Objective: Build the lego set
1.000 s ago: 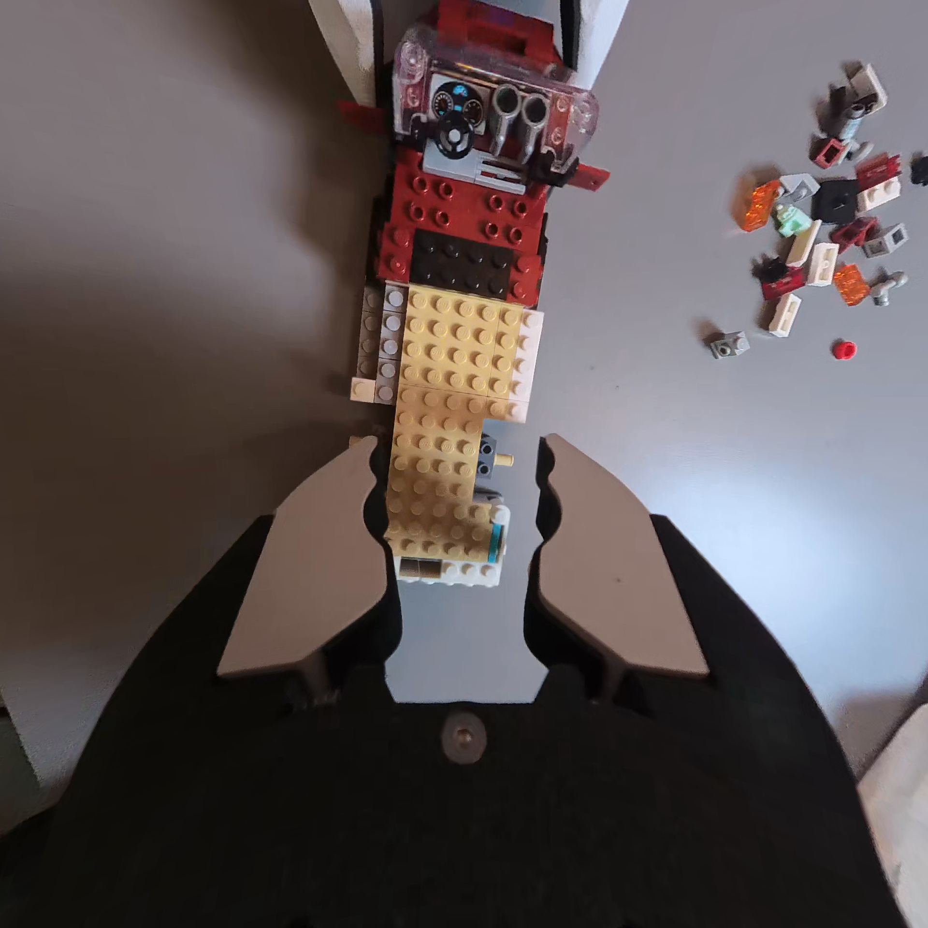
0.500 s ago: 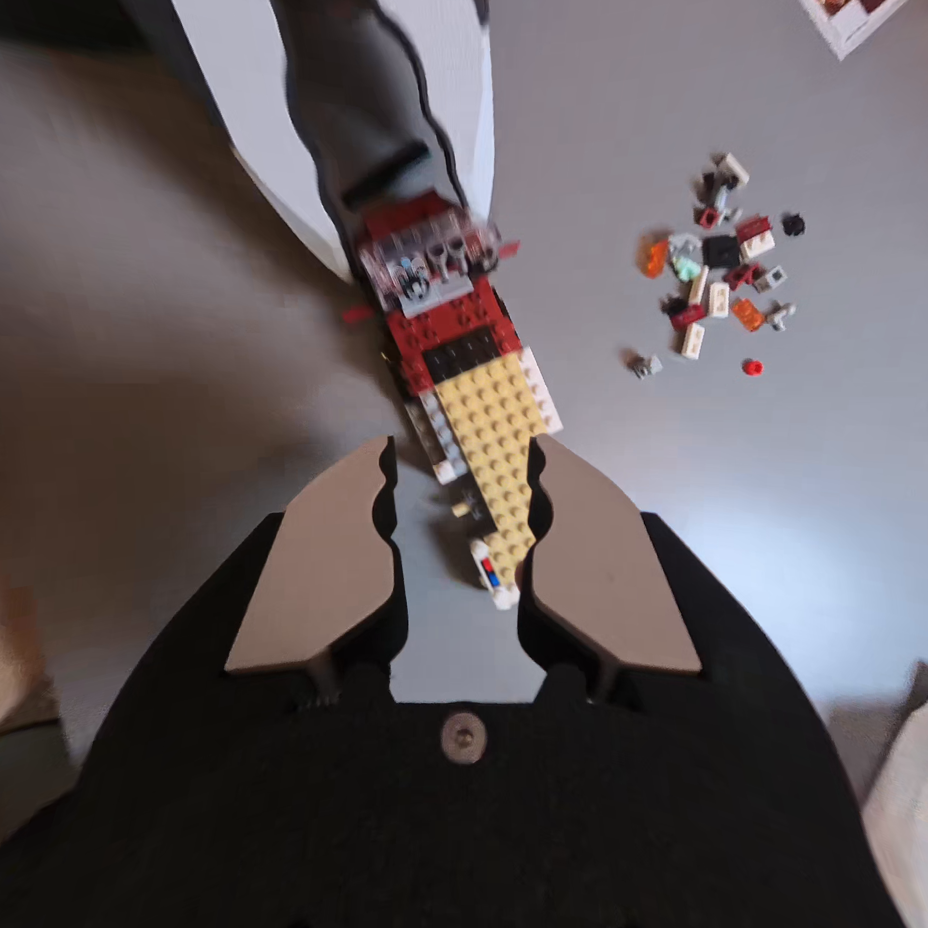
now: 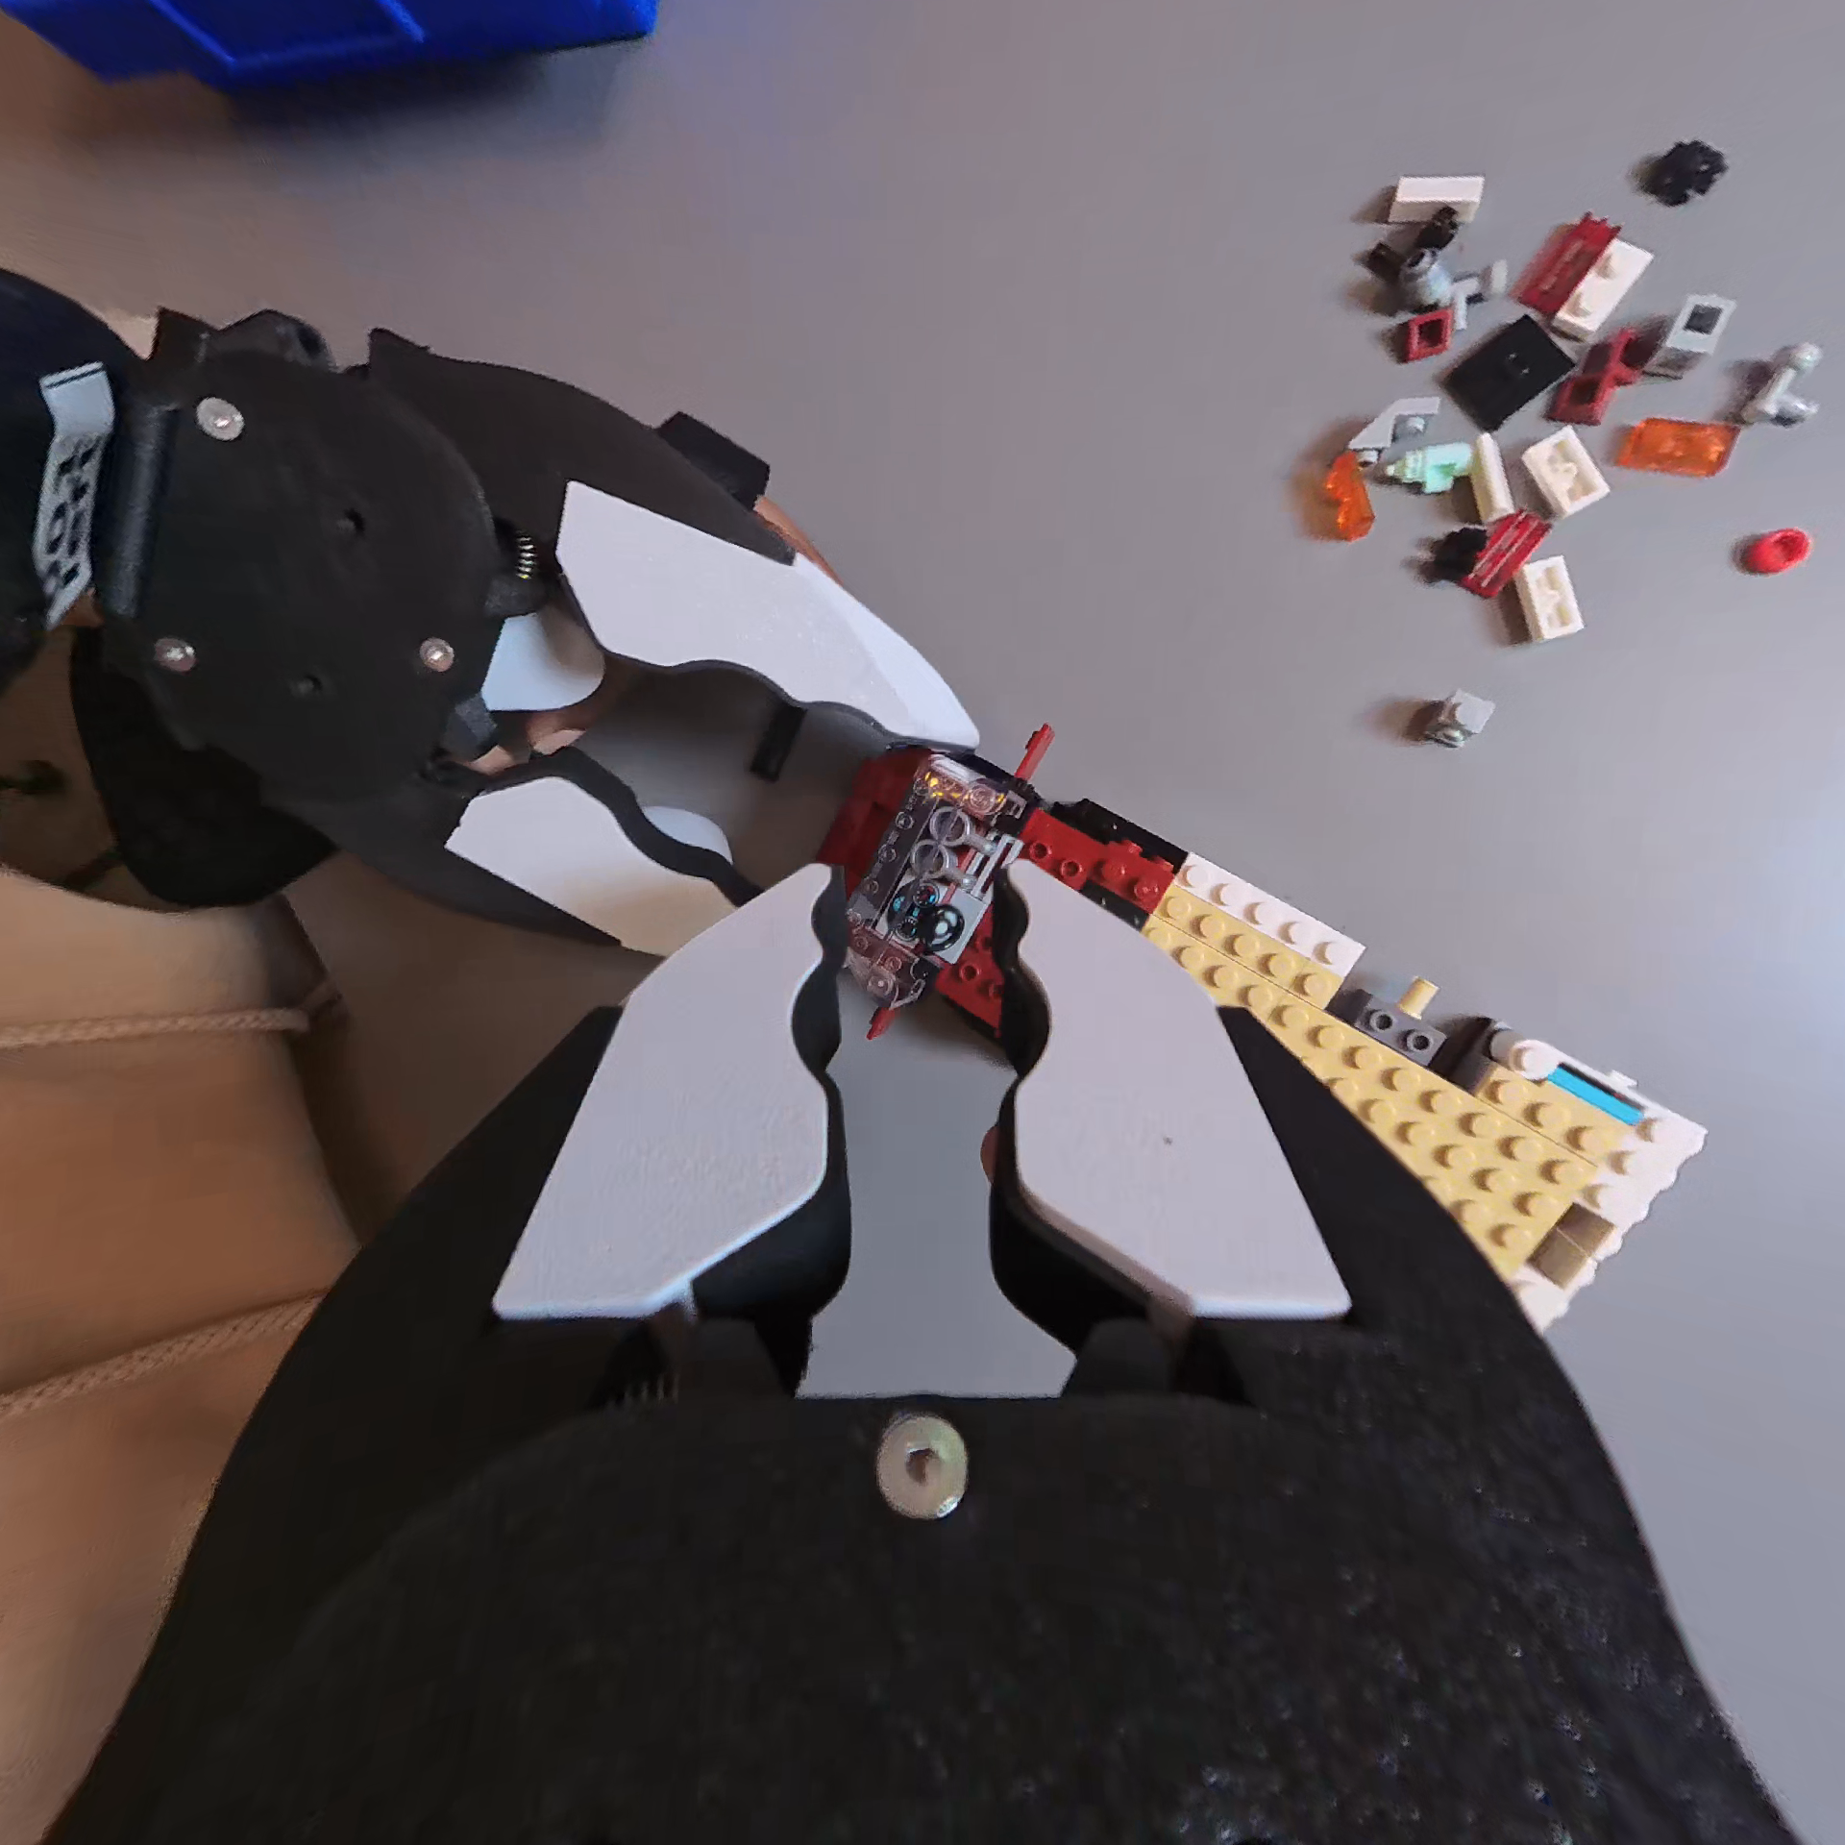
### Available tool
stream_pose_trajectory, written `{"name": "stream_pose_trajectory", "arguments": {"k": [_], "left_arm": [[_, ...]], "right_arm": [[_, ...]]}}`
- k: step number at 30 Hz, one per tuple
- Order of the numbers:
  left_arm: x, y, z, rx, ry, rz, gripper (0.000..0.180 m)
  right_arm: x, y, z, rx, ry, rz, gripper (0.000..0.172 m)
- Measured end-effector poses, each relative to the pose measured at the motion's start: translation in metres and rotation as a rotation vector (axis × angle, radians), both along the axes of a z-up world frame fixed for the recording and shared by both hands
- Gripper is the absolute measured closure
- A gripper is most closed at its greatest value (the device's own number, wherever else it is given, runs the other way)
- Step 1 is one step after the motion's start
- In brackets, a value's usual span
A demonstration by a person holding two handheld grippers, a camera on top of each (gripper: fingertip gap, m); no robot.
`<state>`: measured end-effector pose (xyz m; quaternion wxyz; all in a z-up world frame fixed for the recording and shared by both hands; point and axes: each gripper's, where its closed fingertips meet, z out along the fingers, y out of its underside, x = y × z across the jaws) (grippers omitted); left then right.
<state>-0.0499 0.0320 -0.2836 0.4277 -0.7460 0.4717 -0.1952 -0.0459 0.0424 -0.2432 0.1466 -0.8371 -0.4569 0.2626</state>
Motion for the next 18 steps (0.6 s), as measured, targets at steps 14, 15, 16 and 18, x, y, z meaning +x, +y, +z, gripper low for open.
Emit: {"name": "stream_pose_trajectory", "arguments": {"k": [14, 15, 16, 18], "left_arm": [[0.0003, -0.0012, 0.0019, 0.005, -0.007, 0.018, 0.126], [0.0004, -0.0011, 0.0019, 0.006, -0.007, 0.017, 0.126], [0.0003, -0.0011, 0.0019, 0.004, -0.008, 0.018, 0.126], [0.0003, -0.0011, 0.0018, 0.005, -0.007, 0.019, 0.126]], "right_arm": [[-0.0025, -0.0055, -0.01, 0.03, -0.062, -0.112, 0.165], [-0.0025, -0.0056, -0.01, 0.022, -0.065, -0.114, 0.165], [-0.0024, -0.0056, -0.0103, 0.013, -0.071, -0.114, 0.165], [-0.0022, -0.0057, -0.0107, 0.004, -0.09, -0.107, 0.165]]}}
